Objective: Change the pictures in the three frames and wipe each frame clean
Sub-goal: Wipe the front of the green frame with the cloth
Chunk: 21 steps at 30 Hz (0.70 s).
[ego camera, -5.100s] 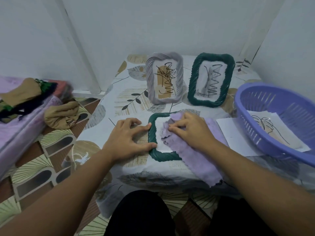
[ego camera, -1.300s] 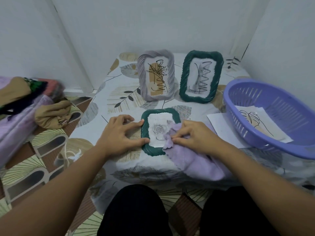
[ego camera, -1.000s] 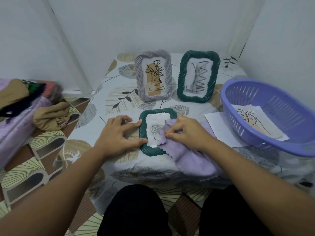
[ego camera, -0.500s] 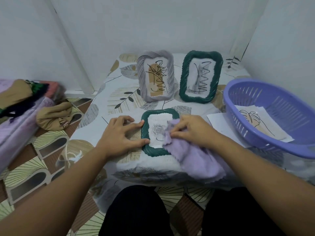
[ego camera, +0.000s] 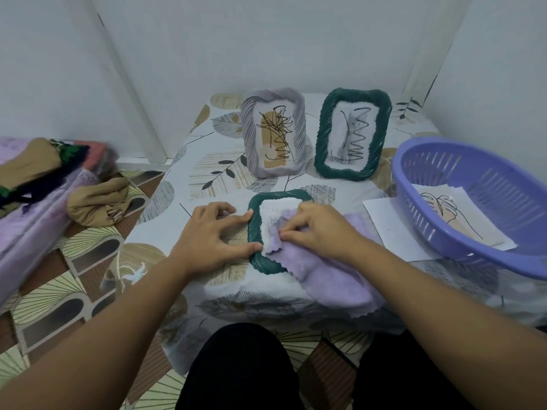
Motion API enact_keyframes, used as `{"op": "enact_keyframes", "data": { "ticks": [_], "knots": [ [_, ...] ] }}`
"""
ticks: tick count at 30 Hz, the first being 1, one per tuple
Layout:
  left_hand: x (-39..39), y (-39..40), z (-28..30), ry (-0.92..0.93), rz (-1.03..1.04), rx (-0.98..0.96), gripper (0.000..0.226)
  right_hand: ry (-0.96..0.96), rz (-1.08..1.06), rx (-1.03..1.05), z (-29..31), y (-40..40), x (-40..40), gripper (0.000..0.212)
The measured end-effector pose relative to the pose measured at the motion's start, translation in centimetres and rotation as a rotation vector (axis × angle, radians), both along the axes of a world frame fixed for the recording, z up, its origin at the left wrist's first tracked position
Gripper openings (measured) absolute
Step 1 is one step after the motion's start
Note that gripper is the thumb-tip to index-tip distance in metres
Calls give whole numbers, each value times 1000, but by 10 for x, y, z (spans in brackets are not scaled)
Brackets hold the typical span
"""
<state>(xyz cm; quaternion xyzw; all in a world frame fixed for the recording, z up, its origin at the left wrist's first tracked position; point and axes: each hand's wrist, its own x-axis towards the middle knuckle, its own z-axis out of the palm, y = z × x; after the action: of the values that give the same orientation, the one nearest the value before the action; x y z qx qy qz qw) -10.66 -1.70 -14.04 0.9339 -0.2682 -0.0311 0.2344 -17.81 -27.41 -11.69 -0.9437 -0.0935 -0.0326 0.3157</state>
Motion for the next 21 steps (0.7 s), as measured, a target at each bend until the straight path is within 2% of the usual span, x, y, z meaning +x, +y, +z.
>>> {"op": "enact_keyframes", "data": {
  "ticks": [2,4,8,10,13,15,18,21],
  "knots": [
    [0,1,0,6,-5,10,89,117,124,49,3,-10,-8,6],
    [1,0,-1,-2,-4,12,90,168,119,101,7,-22,-8,7],
    [1,0,-2,-11,4,4,91,-46,-131,34,-3,-2,10,11],
    [1,0,-3,-25,0,-3,92,-27,-39,-20,-5,10,7,11],
    [2,1,-3,-11,-3,3,92,106,128,-5,2,-7,-5,9],
    [1,1,-2,-6,-1,13,91,88,43,46,4,-15,-4,9],
    [0,0,-1,-15,2,9,93,-64,-116,21,-3,3,6,10],
    [0,0,0,-21,0,21,96,22,39,30,-4,8,0,9]
  ]
}}
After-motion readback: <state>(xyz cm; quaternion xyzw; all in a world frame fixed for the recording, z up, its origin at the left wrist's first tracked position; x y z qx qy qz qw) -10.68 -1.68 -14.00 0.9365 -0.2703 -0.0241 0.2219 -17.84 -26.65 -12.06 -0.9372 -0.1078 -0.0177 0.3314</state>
